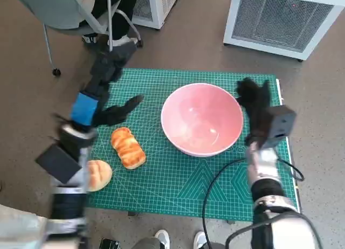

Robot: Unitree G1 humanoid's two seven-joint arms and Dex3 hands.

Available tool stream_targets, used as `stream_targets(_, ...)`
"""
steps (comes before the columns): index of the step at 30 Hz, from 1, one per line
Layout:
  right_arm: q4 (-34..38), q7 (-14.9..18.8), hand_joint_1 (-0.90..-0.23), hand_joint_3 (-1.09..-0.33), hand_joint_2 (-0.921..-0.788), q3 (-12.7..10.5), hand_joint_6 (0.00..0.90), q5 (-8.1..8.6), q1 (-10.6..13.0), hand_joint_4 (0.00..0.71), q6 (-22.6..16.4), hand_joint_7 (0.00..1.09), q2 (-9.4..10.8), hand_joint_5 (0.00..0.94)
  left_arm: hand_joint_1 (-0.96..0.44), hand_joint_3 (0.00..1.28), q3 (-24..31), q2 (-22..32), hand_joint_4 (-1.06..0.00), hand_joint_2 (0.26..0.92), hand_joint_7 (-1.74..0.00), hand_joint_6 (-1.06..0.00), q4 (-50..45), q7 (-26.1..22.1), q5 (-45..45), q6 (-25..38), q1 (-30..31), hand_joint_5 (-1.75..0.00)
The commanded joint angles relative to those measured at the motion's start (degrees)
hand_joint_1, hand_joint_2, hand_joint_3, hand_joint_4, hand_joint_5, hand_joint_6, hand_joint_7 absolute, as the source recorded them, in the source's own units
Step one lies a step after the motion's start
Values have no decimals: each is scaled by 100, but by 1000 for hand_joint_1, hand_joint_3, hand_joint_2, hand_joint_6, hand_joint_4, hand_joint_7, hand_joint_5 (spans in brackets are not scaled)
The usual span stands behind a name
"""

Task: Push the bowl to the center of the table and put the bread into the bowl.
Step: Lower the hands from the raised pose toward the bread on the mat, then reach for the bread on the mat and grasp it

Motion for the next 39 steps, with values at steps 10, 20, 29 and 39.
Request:
stream_targets(10, -1479, 1779, -628, -808, -921, -72, 154, 952, 99, 327, -1913, 455, 63, 8, -340, 39, -524, 1703, -373, 898, -318, -327, 90, -1580, 384, 557, -188, -6)
stream_targets(20, -2856, 3104, -605, -786, -921, 184, 204, 1798, 461, 360, -2256, 370, 120, 7, -203, 1, -1129, 1936, -367, 819, -108, -446, 547, -2140, 837, 512, -570, 0)
stream_targets(29, -3240, 2981, -592, -767, -921, 277, 240, 1582, 687, 363, -2312, 321, 50, 1, -206, 0, -1730, 1947, -347, 787, -57, -472, 946, -2313, 1557, 312, -938, 0)
stream_targets(39, -3341, 2673, -598, -771, -921, 331, 249, 1325, 822, 363, -2351, 308, 72, 0, -220, 0, -2256, 1835, -332, 780, -30, -479, 1529, -2264, 2135, -7, -1273, 0)
